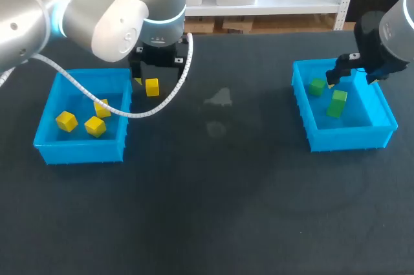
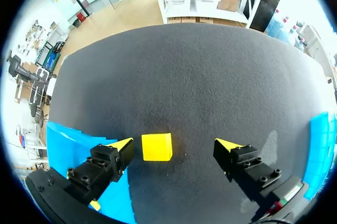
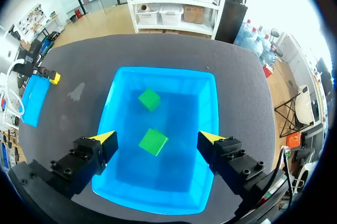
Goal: Put the green cubes in the right bin and the yellow cubes in the left bin.
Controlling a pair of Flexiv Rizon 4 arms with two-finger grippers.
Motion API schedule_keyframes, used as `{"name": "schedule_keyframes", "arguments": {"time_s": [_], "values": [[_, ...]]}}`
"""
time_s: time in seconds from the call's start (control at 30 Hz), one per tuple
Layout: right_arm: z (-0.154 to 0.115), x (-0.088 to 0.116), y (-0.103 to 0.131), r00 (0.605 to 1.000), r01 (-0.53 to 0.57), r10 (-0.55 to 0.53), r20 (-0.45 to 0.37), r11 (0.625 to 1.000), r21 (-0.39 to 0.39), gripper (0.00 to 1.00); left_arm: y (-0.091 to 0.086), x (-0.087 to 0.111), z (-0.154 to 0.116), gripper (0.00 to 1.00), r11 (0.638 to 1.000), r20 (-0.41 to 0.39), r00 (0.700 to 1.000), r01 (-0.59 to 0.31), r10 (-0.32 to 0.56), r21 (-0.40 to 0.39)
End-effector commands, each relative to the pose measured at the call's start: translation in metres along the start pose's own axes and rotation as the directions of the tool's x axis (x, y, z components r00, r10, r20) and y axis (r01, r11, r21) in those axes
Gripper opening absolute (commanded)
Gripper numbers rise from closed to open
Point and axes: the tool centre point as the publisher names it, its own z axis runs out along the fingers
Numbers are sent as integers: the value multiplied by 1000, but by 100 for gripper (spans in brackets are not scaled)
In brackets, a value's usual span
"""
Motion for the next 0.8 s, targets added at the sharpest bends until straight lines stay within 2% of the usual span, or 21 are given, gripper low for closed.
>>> {"name": "schedule_keyframes", "arguments": {"time_s": [0.03,0.43,0.47,0.5,0.57,0.6,0.8], "values": [[0,1,0,1000,-1,1,4,1000,3,100,0,-3,6,100,1000,-11,1000,-2,2,1],[0,1,0,1000,-1,1,4,1000,3,100,0,0,10,100,1000,-23,1000,-5,5,0],[0,1,0,1000,-1,1,4,1000,3,100,0,0,10,94,1000,-24,1000,-5,5,0],[0,1,0,1000,-1,1,4,1000,3,100,0,0,10,60,1000,-24,1000,-4,4,0],[0,1,0,1000,-1,1,4,1000,3,100,-1,0,11,33,1000,-24,1000,-3,3,1],[0,1,0,1000,-1,1,4,1000,3,100,-1,1,11,30,1000,-25,1000,-3,3,0],[0,1,0,1000,-1,1,4,1000,3,100,0,3,13,29,1000,-28,1000,-2,2,-2]]}}
